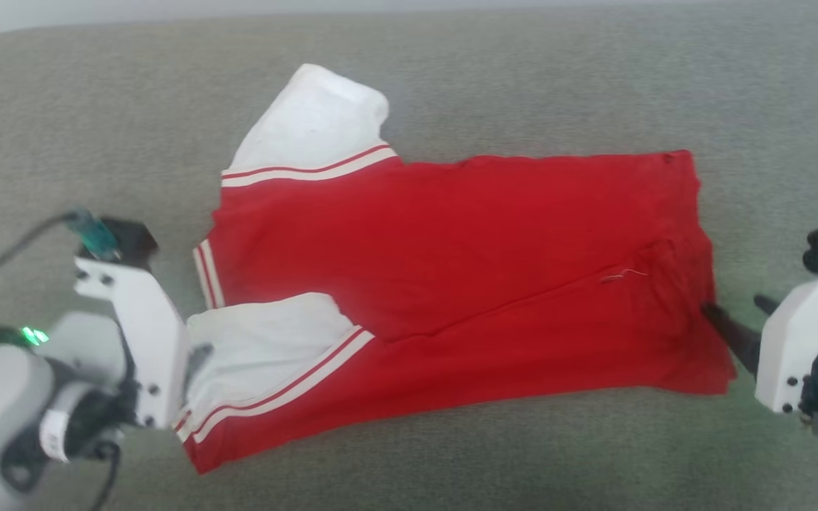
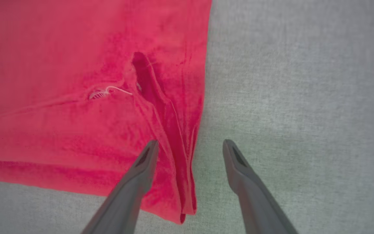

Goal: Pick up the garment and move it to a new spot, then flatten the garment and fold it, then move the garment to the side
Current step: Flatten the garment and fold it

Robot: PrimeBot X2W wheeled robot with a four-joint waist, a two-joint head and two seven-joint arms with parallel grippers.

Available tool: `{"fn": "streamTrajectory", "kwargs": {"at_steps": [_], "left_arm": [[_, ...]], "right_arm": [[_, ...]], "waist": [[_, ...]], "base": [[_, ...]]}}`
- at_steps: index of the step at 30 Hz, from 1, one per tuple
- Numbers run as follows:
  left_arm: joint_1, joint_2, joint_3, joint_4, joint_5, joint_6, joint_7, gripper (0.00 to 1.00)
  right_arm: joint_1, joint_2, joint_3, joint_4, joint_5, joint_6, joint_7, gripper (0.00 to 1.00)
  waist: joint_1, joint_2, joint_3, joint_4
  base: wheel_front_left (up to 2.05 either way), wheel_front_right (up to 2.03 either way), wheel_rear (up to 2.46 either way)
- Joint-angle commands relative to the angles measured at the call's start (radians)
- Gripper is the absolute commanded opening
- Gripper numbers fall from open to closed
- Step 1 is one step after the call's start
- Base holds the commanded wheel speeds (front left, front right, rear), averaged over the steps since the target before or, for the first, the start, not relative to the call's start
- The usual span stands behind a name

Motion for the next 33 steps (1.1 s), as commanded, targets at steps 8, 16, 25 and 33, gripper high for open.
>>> {"fn": "streamTrajectory", "kwargs": {"at_steps": [8,16,25,33], "left_arm": [[-0.161,0.007,0.035,0.06,0.059,-0.084,-0.01,1.0],[-0.333,-0.048,0.04,0.262,0.117,-0.216,-0.055,1.0],[-0.497,-0.09,0.035,0.517,0.156,-0.347,-0.077,1.0],[-0.614,-0.113,0.015,0.716,0.189,-0.411,-0.052,1.0]], "right_arm": [[-0.07,0.021,0.039,-0.041,-0.032,0.0,-0.212,1.0],[-0.137,0.077,0.095,-0.032,-0.035,0.0,-0.495,1.0],[-0.185,0.117,0.176,0.033,-0.046,0.0,-0.749,1.0],[-0.201,0.126,0.211,0.08,-0.015,0.0,-0.79,1.0]], "waist": [[0.0,0.0,0.005,-0.09],[0.0,0.0,0.048,-0.201],[0.0,0.0,0.12,-0.323],[0.0,0.0,0.186,-0.372]], "base": [[0.0,0.0,0.0],[0.0,0.0,0.0],[0.0,0.0,0.0],[0.0,0.0,0.0]]}}
